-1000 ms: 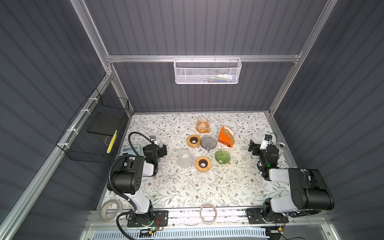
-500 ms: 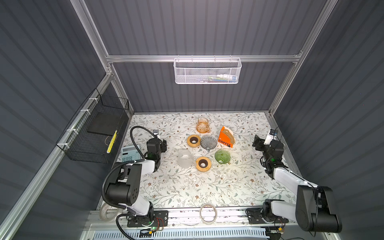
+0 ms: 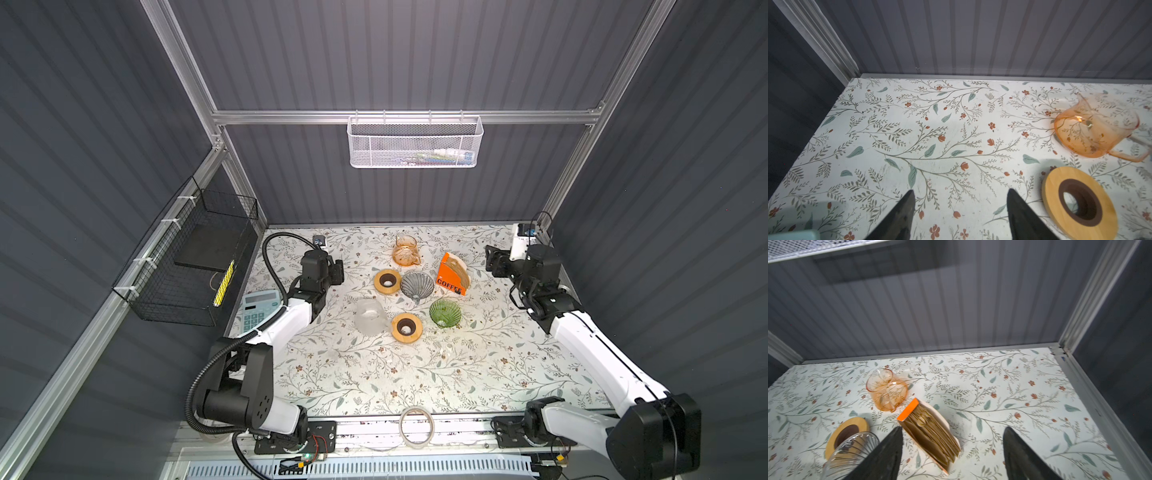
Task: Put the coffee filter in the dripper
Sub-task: 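Reach the right gripper toward the orange glass pitcher farthest from the robot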
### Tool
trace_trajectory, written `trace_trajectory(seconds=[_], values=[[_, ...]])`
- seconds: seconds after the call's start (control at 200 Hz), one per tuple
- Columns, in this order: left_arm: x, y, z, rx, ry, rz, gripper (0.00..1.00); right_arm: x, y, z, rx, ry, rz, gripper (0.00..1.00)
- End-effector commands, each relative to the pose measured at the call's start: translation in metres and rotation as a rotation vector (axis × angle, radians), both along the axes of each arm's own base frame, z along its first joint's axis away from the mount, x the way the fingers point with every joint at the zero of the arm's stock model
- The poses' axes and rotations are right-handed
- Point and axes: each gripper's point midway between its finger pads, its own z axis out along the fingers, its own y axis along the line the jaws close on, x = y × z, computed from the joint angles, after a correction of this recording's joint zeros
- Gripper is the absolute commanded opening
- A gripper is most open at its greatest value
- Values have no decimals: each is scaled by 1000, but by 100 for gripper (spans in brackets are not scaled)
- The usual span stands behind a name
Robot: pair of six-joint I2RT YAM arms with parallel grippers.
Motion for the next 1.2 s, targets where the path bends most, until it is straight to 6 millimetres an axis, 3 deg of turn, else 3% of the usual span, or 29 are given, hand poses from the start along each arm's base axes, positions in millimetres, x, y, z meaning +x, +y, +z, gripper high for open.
trace_trajectory(seconds=[0.0, 0.165, 0.525, 0.755, 0.951, 1.196], values=[[-7, -16, 8, -92, 80, -35, 70, 6, 31, -15, -20, 119, 90, 74], [-6, -23, 25, -164, 99, -36, 70, 30, 92, -18, -73, 207, 237, 70], [-8, -43, 51, -267, 101, -117, 72, 81, 172, -62, -79, 354, 387, 64], [-10, -49, 52, -284, 104, -145, 73, 102, 189, -96, -96, 428, 396, 62], [-8, -52, 47, -298, 94, -157, 73, 101, 198, -124, -84, 509, 410, 60], [-7, -56, 42, -307, 112, -175, 73, 104, 205, -144, -104, 551, 404, 59]])
